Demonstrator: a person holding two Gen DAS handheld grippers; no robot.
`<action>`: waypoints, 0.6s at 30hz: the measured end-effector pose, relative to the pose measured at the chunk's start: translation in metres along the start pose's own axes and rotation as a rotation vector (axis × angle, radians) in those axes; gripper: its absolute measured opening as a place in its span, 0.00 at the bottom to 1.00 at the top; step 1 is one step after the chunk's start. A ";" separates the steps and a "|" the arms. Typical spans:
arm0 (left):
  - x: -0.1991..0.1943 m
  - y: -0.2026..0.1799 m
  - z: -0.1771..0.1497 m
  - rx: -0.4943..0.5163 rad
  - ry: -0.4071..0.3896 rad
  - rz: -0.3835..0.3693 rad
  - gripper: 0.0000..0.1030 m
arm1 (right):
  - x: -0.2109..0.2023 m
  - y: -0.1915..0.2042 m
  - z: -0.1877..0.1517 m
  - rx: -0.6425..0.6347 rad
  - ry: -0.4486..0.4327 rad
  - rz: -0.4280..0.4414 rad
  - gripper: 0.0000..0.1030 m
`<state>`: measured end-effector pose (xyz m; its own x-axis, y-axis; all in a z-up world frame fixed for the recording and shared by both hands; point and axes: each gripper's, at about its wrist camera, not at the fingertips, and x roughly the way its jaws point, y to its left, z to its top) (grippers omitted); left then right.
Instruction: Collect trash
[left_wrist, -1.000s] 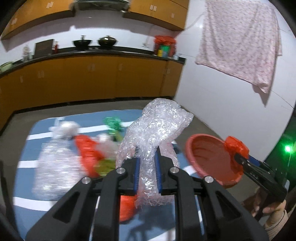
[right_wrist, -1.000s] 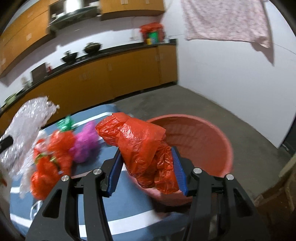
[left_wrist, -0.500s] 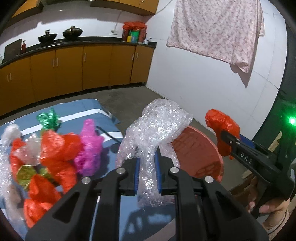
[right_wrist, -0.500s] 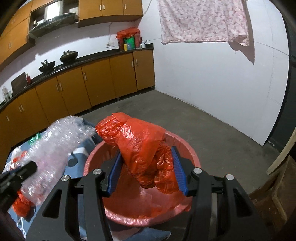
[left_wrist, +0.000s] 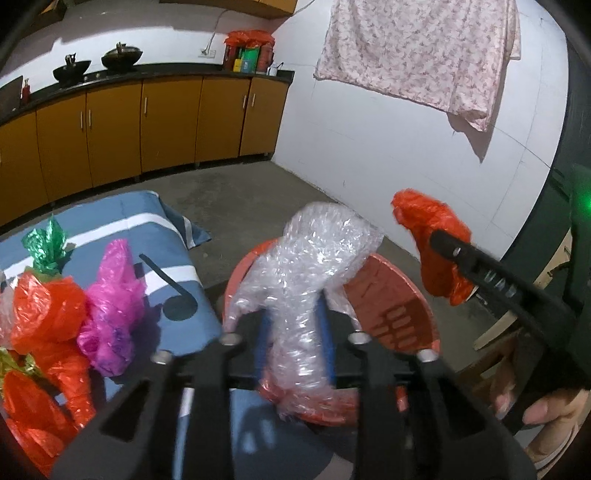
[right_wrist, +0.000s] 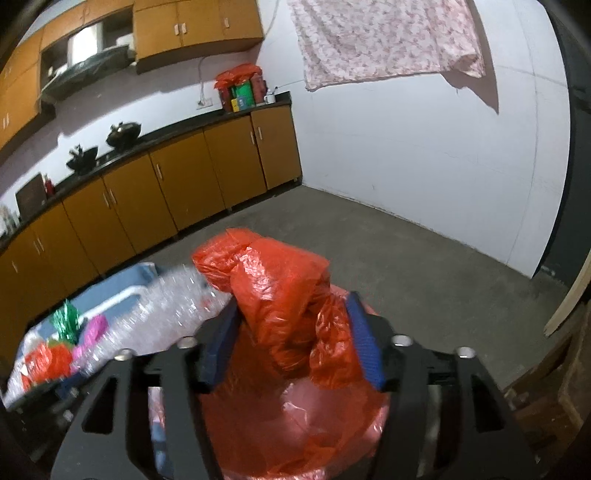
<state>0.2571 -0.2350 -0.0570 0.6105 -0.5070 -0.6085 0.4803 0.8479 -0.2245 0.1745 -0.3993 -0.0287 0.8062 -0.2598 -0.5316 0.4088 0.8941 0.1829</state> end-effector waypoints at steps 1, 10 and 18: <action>0.000 0.002 -0.001 -0.010 0.002 0.005 0.39 | -0.002 -0.004 0.000 0.018 -0.008 0.007 0.76; -0.027 0.019 -0.006 -0.038 -0.026 0.099 0.67 | -0.024 -0.010 -0.011 0.005 -0.059 -0.092 0.98; -0.094 0.038 -0.020 -0.036 -0.107 0.240 0.83 | -0.049 0.016 -0.034 -0.117 -0.079 -0.142 0.98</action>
<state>0.2055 -0.1518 -0.0231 0.7681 -0.3030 -0.5642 0.2923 0.9497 -0.1121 0.1271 -0.3594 -0.0278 0.7765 -0.4103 -0.4782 0.4724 0.8813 0.0109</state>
